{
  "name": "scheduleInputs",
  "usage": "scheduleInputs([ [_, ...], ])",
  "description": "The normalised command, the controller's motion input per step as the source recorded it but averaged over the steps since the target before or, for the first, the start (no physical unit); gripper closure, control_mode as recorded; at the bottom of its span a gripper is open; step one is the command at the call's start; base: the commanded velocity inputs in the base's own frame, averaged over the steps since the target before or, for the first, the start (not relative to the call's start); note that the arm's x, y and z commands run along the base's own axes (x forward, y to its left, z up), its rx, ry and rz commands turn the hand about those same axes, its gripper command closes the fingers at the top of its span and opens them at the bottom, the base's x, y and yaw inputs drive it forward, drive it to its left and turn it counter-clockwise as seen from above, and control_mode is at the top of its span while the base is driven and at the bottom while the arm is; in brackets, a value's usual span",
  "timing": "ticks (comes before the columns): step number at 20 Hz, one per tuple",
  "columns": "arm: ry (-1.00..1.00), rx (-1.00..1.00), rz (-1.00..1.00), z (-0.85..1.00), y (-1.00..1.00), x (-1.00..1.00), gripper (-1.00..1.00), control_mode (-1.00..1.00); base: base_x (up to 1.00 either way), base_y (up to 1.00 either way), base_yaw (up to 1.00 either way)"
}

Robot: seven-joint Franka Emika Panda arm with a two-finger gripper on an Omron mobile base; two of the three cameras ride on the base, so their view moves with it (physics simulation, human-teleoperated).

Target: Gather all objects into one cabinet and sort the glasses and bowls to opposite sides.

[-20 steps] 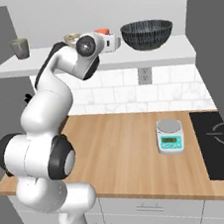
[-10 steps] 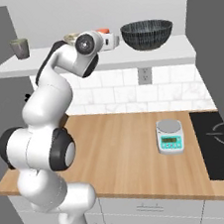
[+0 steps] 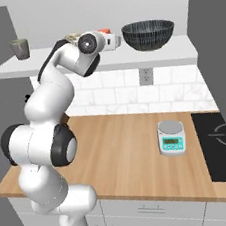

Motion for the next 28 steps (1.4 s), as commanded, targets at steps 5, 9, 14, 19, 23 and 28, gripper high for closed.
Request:
scheduleInputs([
  [5, 0.00, 0.00, 0.01, -0.11, -0.02, 0.10, -1.00, -1.00, 0.00, 0.00, 0.00],
  [9, 0.00, 0.00, 0.01, -0.03, -0.05, 0.12, -1.00, -1.00, 0.00, 0.00, 0.00],
  [14, 0.00, 0.00, 0.00, 0.00, -0.03, 0.07, -1.00, -1.00, 0.00, 0.00, 0.00],
  [19, 0.00, 0.00, 0.00, 0.00, 0.00, 0.00, -1.00, -1.00, 0.00, 0.00, 0.00],
  [23, 0.00, 0.00, 0.00, 0.00, 0.00, 0.00, -1.00, -1.00, 0.00, 0.00, 0.00],
  [28, 0.00, 0.00, 0.00, 0.00, 0.00, 0.00, -1.00, -1.00, 0.00, 0.00, 0.00],
])
